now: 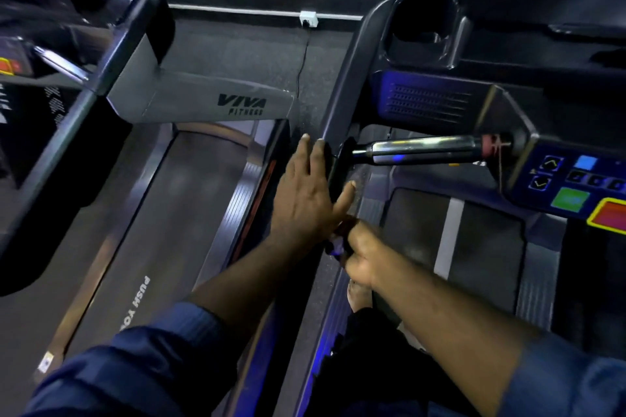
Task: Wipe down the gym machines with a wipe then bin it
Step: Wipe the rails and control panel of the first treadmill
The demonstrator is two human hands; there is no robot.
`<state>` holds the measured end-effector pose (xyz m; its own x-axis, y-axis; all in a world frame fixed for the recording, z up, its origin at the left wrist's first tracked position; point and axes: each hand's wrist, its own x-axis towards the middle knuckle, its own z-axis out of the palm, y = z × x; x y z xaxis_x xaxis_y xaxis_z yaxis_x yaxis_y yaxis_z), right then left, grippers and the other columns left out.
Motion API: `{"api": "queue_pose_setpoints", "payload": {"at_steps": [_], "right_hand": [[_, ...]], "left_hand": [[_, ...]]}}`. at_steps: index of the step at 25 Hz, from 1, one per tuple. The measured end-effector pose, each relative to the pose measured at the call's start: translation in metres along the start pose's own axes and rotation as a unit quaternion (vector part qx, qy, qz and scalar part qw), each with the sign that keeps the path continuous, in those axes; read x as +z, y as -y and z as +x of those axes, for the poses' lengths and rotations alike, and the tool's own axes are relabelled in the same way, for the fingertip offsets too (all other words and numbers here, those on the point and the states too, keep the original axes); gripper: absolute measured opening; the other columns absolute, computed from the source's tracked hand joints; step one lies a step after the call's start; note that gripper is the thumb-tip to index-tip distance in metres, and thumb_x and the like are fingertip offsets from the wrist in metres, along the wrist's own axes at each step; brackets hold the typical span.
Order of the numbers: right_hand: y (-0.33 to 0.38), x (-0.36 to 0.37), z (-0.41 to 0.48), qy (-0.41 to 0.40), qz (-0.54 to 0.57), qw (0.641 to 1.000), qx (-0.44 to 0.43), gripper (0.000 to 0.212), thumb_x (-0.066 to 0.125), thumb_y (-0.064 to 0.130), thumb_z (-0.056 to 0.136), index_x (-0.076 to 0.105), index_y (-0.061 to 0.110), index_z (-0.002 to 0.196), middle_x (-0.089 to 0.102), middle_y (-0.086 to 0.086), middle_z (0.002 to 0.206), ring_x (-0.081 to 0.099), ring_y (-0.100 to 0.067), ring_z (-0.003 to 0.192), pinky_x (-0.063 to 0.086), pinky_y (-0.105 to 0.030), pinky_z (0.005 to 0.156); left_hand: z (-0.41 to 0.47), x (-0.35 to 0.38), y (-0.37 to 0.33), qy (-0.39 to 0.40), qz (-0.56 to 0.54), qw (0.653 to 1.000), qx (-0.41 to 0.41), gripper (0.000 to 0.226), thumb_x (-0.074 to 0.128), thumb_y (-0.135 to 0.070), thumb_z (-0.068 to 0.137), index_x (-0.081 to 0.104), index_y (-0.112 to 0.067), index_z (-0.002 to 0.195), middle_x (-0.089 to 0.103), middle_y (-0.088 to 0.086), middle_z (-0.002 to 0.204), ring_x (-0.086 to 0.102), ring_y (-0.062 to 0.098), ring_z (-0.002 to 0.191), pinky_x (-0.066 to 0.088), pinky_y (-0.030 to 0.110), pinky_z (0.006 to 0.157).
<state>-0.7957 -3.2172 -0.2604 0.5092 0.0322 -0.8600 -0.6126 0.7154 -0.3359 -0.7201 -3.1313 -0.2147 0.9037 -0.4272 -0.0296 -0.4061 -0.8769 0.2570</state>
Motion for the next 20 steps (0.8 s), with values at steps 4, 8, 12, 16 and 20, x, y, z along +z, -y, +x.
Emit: {"api": "queue_pose_setpoints", "payload": {"at_steps": [4, 8, 12, 16, 20], "right_hand": [[0.032, -0.042, -0.033, 0.025, -0.059, 0.996, -0.067, 0.036, 0.04, -0.017, 0.095, 0.069, 0.005, 0.088, 0.069, -0.018, 0.091, 0.066, -0.026, 0.076, 0.052, -0.038, 0.069], [0.065, -0.112, -0.093, -0.015, -0.167, 0.956, -0.242, 0.022, 0.053, -0.009, 0.096, 0.066, 0.008, 0.102, 0.072, -0.011, 0.091, 0.064, -0.023, 0.084, 0.046, -0.035, 0.074], [0.096, -0.16, -0.141, -0.193, -0.267, 0.823, -0.463, 0.022, 0.063, 0.004, 0.098, 0.076, 0.02, 0.107, 0.077, 0.009, 0.095, 0.068, 0.0, 0.083, 0.05, -0.024, 0.075], [0.13, -0.173, -0.16, -0.337, -0.278, 0.654, -0.618, 0.033, 0.062, 0.0, 0.099, 0.072, 0.012, 0.128, 0.068, 0.007, 0.131, 0.062, 0.003, 0.121, 0.047, -0.013, 0.104], [0.15, -0.178, -0.136, -0.381, -0.352, 0.549, -0.656, 0.044, 0.063, -0.004, 0.096, 0.065, 0.01, 0.138, 0.068, -0.006, 0.137, 0.066, -0.017, 0.124, 0.051, -0.026, 0.106]], "left_hand": [[0.009, 0.005, -0.031, 0.027, 0.047, 0.984, 0.171, 0.085, 0.046, -0.064, 0.1, 0.028, -0.01, 0.163, 0.019, 0.014, 0.173, 0.017, 0.031, 0.16, 0.014, 0.049, 0.13], [0.036, 0.009, -0.107, 0.044, -0.027, 0.961, 0.271, 0.082, 0.052, -0.061, 0.099, 0.037, -0.005, 0.158, 0.044, 0.019, 0.159, 0.04, 0.035, 0.146, 0.029, 0.045, 0.123], [0.075, -0.001, -0.169, 0.088, -0.05, 0.946, 0.307, 0.075, 0.069, -0.051, 0.09, 0.037, -0.019, 0.15, 0.059, 0.012, 0.139, 0.058, 0.036, 0.127, 0.05, 0.047, 0.1], [0.109, 0.0, -0.199, 0.203, 0.032, 0.925, 0.321, 0.11, 0.076, -0.069, 0.075, 0.007, -0.031, 0.152, 0.071, 0.009, 0.123, 0.068, 0.035, 0.112, 0.057, 0.051, 0.092], [0.129, 0.011, -0.2, 0.276, -0.029, 0.903, 0.329, 0.128, 0.072, -0.084, 0.062, -0.001, -0.041, 0.158, 0.075, 0.011, 0.119, 0.073, 0.031, 0.106, 0.057, 0.049, 0.099]]}}
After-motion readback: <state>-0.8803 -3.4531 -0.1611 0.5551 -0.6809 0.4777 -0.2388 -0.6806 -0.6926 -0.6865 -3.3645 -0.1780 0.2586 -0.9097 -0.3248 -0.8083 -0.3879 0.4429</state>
